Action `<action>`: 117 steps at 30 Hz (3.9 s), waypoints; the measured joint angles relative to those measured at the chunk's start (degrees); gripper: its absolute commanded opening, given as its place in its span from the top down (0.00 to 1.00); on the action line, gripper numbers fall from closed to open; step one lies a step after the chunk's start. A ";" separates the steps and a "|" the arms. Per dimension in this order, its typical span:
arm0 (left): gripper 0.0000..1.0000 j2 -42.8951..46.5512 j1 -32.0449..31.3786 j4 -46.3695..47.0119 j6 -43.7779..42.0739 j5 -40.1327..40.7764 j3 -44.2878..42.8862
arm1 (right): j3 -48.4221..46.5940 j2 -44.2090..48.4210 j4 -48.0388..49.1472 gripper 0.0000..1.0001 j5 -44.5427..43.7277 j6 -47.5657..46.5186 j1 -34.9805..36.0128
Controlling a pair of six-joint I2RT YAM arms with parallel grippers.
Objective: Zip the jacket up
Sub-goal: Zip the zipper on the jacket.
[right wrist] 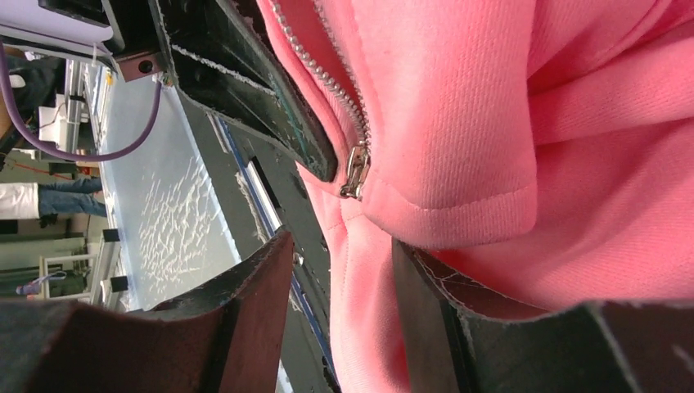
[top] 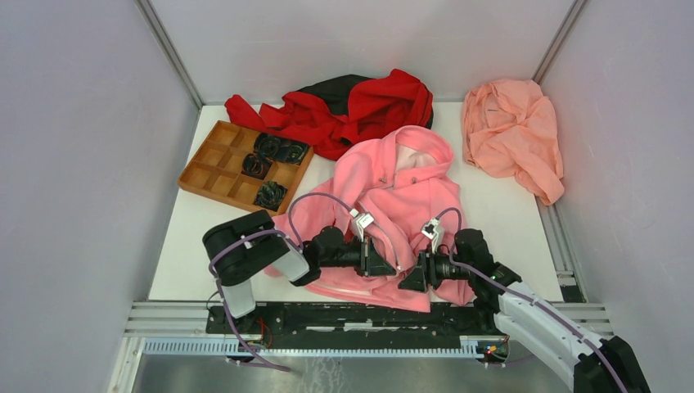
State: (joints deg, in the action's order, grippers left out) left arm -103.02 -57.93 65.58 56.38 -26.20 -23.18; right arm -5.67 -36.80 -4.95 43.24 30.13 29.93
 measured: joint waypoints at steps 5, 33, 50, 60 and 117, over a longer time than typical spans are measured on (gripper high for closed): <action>0.98 0.04 0.00 -0.15 0.00 -0.55 0.00 | 0.57 -1.27 3.72 0.46 -0.02 2.34 -0.13; 0.98 1.20 0.00 -0.31 0.02 -2.56 0.00 | 3.69 -1.51 12.90 0.52 -1.57 3.50 -1.11; 0.98 1.20 0.00 -0.31 0.04 -2.91 -0.20 | 3.67 -0.07 13.03 0.60 0.83 3.02 -1.18; 0.98 1.16 -0.02 -0.31 0.15 -3.02 -0.76 | 3.67 0.85 11.67 0.66 0.81 0.79 -1.18; 0.98 -0.55 -0.52 0.55 0.22 -2.89 -1.20 | -0.52 0.50 0.83 0.99 4.37 0.15 -1.33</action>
State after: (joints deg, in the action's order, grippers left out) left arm -103.57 -58.46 66.13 56.60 -29.08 -24.38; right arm -6.20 -36.29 -4.12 47.62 30.28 28.60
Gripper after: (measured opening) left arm 0.052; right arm 0.029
